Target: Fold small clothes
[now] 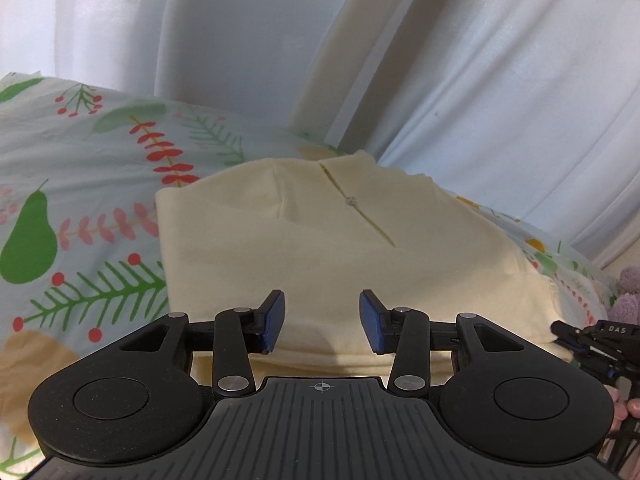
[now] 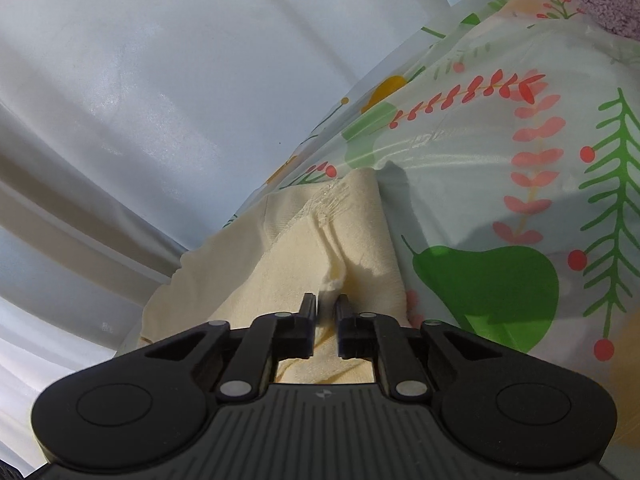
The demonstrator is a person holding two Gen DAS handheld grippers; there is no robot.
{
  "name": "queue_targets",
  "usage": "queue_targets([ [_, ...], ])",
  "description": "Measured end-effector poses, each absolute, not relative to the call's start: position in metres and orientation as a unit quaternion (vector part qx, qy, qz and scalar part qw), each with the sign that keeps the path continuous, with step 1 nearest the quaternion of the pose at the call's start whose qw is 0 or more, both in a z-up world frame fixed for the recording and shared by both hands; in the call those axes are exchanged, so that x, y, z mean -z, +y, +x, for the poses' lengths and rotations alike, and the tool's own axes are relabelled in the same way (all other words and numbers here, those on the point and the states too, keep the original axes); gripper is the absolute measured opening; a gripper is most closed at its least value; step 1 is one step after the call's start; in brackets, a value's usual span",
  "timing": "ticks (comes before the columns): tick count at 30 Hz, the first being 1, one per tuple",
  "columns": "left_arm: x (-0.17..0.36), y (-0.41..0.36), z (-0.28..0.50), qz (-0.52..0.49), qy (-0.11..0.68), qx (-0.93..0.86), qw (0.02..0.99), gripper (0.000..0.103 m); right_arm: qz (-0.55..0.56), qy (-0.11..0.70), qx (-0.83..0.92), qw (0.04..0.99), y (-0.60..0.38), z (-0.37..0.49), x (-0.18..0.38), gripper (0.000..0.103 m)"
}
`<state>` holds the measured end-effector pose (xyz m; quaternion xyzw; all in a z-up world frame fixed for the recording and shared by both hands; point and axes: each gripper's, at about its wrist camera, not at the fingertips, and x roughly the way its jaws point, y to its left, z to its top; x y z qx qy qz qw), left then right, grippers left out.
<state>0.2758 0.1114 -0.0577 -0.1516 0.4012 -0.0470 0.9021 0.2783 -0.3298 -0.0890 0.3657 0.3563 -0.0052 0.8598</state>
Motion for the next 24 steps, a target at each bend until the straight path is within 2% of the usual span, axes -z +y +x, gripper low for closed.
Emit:
queue_targets([
  [3,0.06,0.112,0.275,-0.14,0.408,0.033,0.902,0.045,0.413,0.3,-0.05,0.858,-0.336,0.264,0.082,0.006],
  [5,0.063,0.113,0.276,-0.138,0.414,0.025,0.899,0.045,0.422,0.297,-0.042,0.856,-0.342,0.259,0.083,0.006],
  [8,0.067,0.113,0.278,-0.134,0.419,0.02,0.898,0.045,0.35,0.353,0.013,0.867,-0.338,0.266,0.092,0.006],
  [16,0.068,0.111,0.28,-0.12,0.423,0.016,0.898,0.045,0.144,0.354,0.034,0.924,-0.291,0.274,0.079,0.006],
  [24,0.072,0.103,0.275,-0.069,0.416,0.016,0.906,0.043,-0.065,0.345,0.036,0.936,-0.254,0.274,0.084,0.006],
])
